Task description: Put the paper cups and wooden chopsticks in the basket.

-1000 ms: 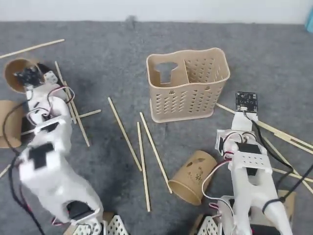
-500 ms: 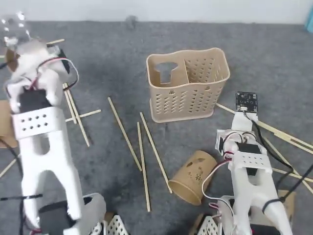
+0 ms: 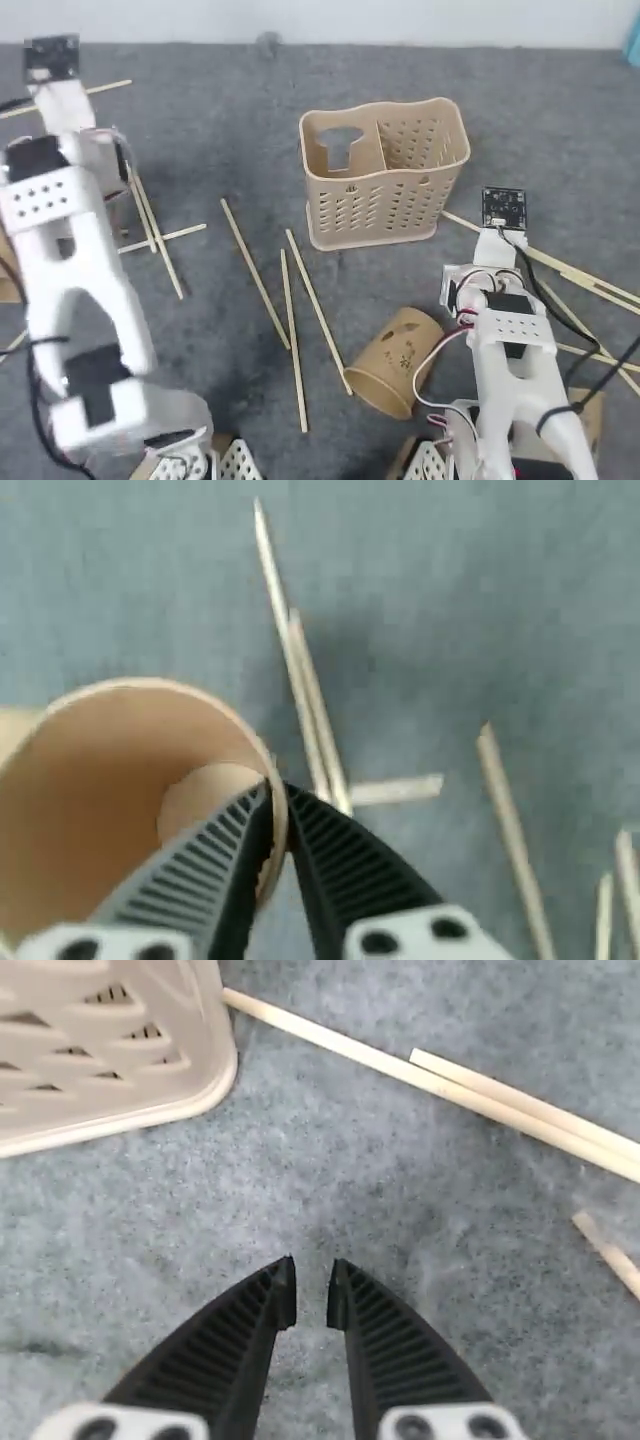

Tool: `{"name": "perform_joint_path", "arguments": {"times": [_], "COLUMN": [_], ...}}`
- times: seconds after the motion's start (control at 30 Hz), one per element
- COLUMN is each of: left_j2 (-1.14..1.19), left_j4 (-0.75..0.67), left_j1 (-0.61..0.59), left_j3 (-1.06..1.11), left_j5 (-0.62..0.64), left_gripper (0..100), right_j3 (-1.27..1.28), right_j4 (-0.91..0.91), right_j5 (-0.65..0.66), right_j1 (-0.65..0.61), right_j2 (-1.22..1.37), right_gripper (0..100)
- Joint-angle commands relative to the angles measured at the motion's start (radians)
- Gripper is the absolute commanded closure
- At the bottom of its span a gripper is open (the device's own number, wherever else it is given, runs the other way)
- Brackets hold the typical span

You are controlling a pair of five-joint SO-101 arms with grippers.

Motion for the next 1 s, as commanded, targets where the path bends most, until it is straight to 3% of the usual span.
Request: {"name": "perform_joint_path", "arguments": {"times": [0.0,0.23,0.57,0.83,0.97], "left_j2": [0.044,-0.095,-0.669,-0.724,-0.729], "left_j4": [0.071,0.118,-0.233,-0.241,-0.233], "left_j1": [-0.032,-0.051,-0.046,-0.049,-0.051], "left_j3": [-0.041,0.154,0.846,0.980,0.980], "left_j5": [-0.054,-0.074,-0.025,-0.037,-0.052], "left_gripper": [99,99,99,98,89], "right_j3": [-0.003,-0.003,-0.005,-0.005,-0.005], "right_j4": [0.005,0.005,0.005,0.005,0.005], "right_j5": [-0.005,-0.005,-0.005,-0.005,-0.005], "right_j1": [-0.001,-0.001,-0.002,-0.002,-0.002], "right_j2": [-0.033,-0.033,-0.033,-0.033,-0.033], "right_gripper": [92.4,92.4,92.4,92.4,92.4]}}
